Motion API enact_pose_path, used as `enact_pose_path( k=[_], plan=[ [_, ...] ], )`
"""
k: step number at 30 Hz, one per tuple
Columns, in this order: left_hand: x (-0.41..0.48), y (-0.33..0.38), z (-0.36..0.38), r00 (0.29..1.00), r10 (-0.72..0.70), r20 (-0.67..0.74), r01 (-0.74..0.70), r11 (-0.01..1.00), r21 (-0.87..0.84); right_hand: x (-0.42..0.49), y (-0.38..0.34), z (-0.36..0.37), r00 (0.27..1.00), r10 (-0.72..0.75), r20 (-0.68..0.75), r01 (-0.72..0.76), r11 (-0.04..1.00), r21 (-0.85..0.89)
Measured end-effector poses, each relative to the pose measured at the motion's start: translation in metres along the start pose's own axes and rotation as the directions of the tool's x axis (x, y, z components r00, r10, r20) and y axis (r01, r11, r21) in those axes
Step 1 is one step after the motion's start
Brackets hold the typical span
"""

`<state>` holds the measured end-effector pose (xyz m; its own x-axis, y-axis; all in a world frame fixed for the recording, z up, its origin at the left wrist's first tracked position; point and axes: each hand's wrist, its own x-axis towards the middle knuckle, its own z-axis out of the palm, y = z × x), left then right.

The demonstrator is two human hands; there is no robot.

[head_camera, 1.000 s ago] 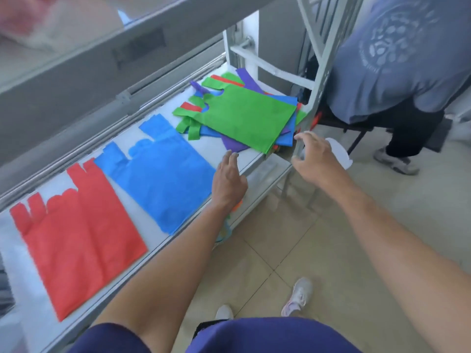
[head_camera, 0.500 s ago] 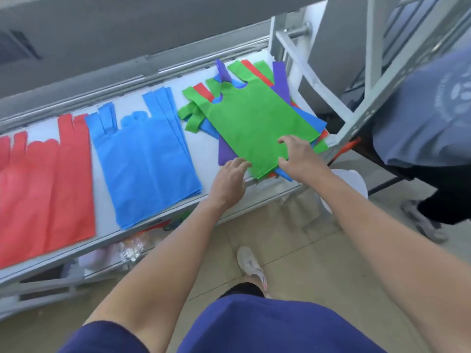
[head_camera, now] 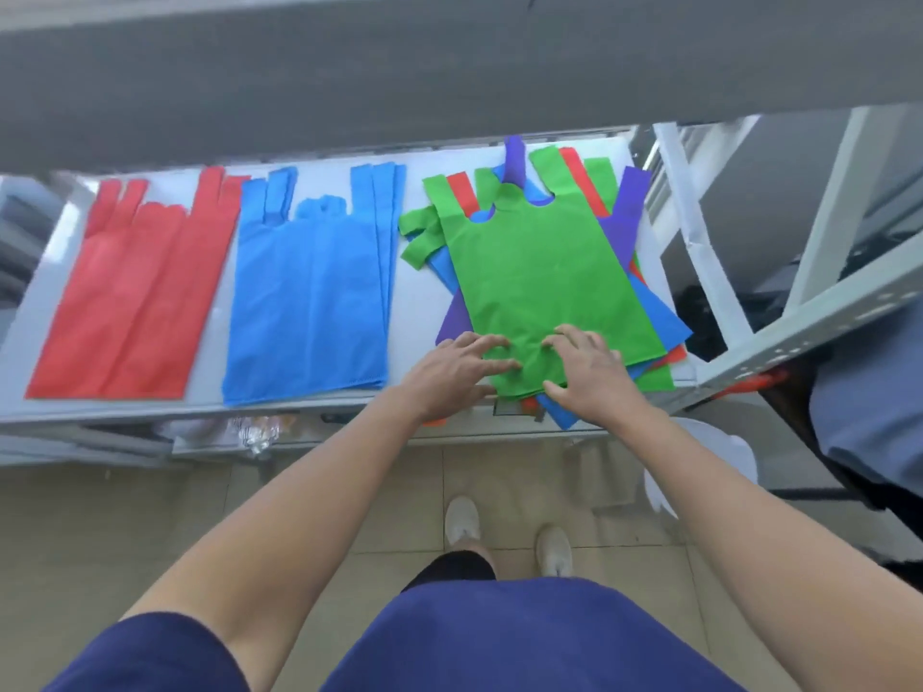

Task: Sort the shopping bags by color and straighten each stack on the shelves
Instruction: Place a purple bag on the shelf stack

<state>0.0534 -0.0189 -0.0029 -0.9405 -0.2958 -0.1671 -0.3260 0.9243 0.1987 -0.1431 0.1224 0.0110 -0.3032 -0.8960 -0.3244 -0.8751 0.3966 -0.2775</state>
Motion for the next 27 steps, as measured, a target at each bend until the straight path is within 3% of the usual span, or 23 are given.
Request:
enact_pose_path(
  k=[5,8,11,14,16,19,22,24,27],
  plan=[
    [0.0,0.028,0.005,0.979,-0.176,-0.107,0.179,0.983,0.026,0.0,0.021,-0.006,0.994,-0.092,0.061,0.091,0.996,0.009],
    [0.001,0.047,0.011,0.871,-0.427,-0.243,0.417,0.904,-0.093,0.002,0.03,-0.01,0.986,-0.137,0.095,0.136,0.991,0.017],
    [0.003,0.058,0.017,0.751,-0.618,-0.232,0.562,0.783,-0.267,0.005,0.037,-0.012,0.98,-0.172,0.103,0.173,0.985,-0.002],
    [0.005,0.07,0.019,0.623,-0.776,-0.096,0.617,0.563,-0.55,0.007,0.041,-0.01,0.977,-0.194,0.083,0.197,0.98,-0.018],
    [0.009,0.077,0.012,0.533,-0.845,0.055,0.596,0.328,-0.733,0.007,0.041,-0.006,0.978,-0.202,0.06,0.203,0.979,-0.016],
    [0.02,0.08,-0.001,0.443,-0.827,0.347,0.584,-0.028,-0.811,0.007,0.041,-0.002,0.978,-0.204,0.042,0.205,0.978,-0.021],
    [0.026,0.08,-0.011,0.445,-0.762,0.47,0.49,-0.232,-0.84,0.007,0.04,-0.002,0.977,-0.207,0.044,0.208,0.978,-0.021],
    [0.026,0.082,-0.019,0.488,-0.706,0.513,0.463,-0.289,-0.838,0.008,0.039,-0.003,0.977,-0.205,0.054,0.206,0.978,-0.021],
    [0.026,0.085,-0.029,0.564,-0.626,0.538,0.465,-0.298,-0.834,0.01,0.041,-0.008,0.977,-0.209,0.047,0.208,0.978,0.017]
  ],
)
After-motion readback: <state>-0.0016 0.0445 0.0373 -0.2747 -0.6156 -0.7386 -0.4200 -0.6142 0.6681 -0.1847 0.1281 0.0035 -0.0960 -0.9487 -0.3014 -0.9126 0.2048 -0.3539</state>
